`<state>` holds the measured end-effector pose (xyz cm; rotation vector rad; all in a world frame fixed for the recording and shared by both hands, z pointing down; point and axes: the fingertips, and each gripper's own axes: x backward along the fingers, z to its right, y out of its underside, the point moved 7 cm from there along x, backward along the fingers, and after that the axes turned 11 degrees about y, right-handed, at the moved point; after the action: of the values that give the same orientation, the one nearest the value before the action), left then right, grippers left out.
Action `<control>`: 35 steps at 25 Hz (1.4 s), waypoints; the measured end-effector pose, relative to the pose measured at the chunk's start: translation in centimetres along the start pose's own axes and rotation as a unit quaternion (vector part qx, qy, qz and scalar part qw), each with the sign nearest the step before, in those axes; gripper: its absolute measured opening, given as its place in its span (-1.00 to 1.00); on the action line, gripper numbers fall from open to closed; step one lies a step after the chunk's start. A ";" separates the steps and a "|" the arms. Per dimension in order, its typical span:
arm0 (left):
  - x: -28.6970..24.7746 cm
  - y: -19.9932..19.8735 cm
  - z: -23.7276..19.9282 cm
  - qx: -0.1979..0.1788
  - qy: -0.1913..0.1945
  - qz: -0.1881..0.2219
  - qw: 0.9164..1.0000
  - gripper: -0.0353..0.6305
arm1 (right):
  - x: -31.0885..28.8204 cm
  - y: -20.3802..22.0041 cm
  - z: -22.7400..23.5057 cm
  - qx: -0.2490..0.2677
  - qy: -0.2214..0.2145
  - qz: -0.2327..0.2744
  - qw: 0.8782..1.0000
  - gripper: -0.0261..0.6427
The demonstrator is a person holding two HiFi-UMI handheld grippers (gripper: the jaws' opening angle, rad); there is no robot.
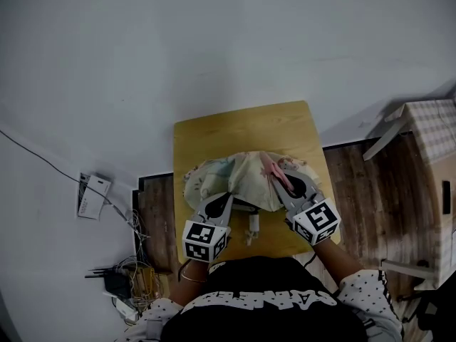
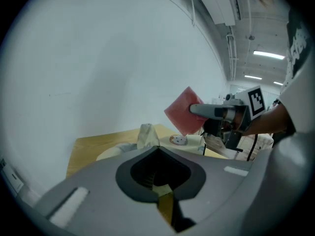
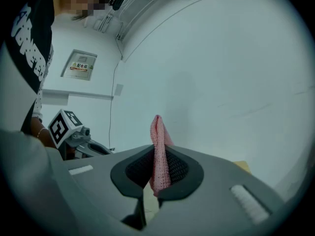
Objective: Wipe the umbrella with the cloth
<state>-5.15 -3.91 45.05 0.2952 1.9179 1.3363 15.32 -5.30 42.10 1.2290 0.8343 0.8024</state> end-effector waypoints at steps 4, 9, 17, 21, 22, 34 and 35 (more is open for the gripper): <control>0.1 0.0 -0.2 0.010 0.007 0.003 1.000 -0.89 | -2.2 0.5 0.2 0.033 0.007 -0.006 0.999 -0.83; 0.3 -0.1 -0.4 0.005 0.014 0.003 1.000 -0.89 | -5.0 1.7 -0.3 0.059 -0.010 -0.028 0.998 -0.83; 0.7 -0.5 -0.7 -0.011 0.023 0.001 1.000 -0.89 | -6.4 3.7 -2.3 0.072 -0.055 -0.081 0.993 -0.83; 0.6 -0.5 -0.9 -0.014 0.025 0.001 1.000 -0.89 | -6.6 4.3 -3.1 0.070 -0.072 -0.082 0.992 -0.83; 0.6 -0.5 -0.9 -0.015 0.026 0.001 1.000 -0.89 | -6.5 4.5 -3.3 0.071 -0.077 -0.087 0.991 -0.83; 1.0 0.0 -0.6 -0.009 0.034 -0.004 0.999 -0.89 | -5.1 6.0 -6.1 0.070 -0.119 -0.113 0.984 -0.83; 1.1 0.0 -0.6 -0.010 0.033 -0.005 0.999 -0.89 | -5.1 6.1 -6.4 0.069 -0.122 -0.113 0.984 -0.83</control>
<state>-6.30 -3.72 44.66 0.2351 1.9576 1.3733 6.90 -5.86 47.75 1.2969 0.8199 0.4062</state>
